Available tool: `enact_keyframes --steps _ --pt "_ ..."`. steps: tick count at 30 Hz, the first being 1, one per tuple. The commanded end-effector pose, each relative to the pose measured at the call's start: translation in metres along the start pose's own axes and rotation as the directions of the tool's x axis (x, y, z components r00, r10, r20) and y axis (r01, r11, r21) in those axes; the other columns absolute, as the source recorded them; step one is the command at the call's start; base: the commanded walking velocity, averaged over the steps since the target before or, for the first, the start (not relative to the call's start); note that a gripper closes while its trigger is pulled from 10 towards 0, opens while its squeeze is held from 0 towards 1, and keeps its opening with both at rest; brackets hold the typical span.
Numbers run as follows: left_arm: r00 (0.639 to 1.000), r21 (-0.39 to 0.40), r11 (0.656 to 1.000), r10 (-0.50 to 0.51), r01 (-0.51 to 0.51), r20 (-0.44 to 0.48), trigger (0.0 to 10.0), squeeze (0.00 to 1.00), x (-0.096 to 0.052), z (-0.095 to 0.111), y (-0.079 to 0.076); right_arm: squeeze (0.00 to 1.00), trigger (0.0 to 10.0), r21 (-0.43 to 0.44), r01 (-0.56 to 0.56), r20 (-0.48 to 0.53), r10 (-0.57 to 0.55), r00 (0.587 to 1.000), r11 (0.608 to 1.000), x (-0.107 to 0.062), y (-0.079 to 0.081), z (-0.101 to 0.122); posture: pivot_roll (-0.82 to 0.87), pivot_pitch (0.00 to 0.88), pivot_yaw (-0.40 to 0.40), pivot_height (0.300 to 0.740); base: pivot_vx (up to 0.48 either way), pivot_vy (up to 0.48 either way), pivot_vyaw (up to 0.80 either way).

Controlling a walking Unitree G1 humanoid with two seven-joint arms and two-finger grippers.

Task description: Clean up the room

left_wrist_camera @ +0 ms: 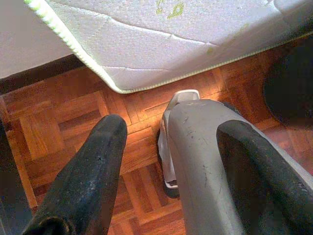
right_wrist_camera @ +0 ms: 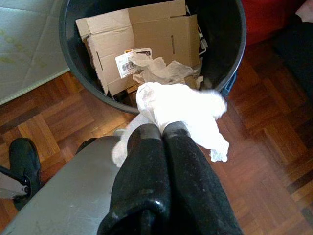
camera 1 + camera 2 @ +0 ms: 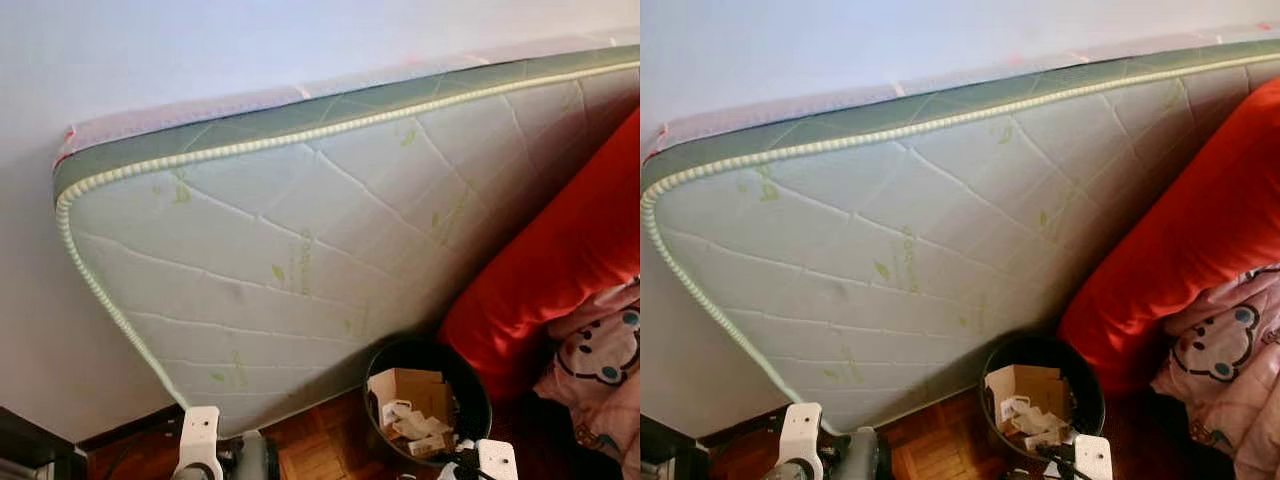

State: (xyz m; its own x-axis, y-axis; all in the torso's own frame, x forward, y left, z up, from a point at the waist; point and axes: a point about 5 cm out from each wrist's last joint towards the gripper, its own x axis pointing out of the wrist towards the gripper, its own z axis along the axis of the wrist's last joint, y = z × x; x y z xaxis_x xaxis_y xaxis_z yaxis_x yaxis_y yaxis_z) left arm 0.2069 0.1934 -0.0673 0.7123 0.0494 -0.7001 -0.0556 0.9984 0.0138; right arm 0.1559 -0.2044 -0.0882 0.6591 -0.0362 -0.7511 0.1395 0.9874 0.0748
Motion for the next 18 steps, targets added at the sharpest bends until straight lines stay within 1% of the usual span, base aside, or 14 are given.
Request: enact_keyframes --steps 1,13,18 --pt "0.999 0.001 1.0 -0.011 0.011 -0.053 10.0 0.0 -0.0024 -0.0122 -0.003 0.0 10.0 0.011 0.011 -0.002 -0.011 1.0 1.0 -0.0011 -0.0021 -0.0022 0.0 0.088 -0.056 0.646 0.0 0.0 0.0" --pt "0.997 -0.001 1.0 -0.007 0.007 -0.082 10.0 0.0 -0.0037 -0.0172 -0.0003 0.0 10.0 0.038 0.023 -0.003 -0.023 1.0 0.999 -0.0011 -0.0024 -0.0027 0.0 0.088 -0.056 0.646 0.0 0.0 0.0" --pt "0.996 0.0 1.0 -0.007 0.007 -0.085 10.0 0.0 -0.0033 -0.0166 -0.0008 0.0 10.0 0.047 0.024 -0.003 -0.023 1.0 0.999 -0.001 -0.0022 -0.0025 0.0 0.085 -0.057 0.646 0.0 0.0 -0.7"
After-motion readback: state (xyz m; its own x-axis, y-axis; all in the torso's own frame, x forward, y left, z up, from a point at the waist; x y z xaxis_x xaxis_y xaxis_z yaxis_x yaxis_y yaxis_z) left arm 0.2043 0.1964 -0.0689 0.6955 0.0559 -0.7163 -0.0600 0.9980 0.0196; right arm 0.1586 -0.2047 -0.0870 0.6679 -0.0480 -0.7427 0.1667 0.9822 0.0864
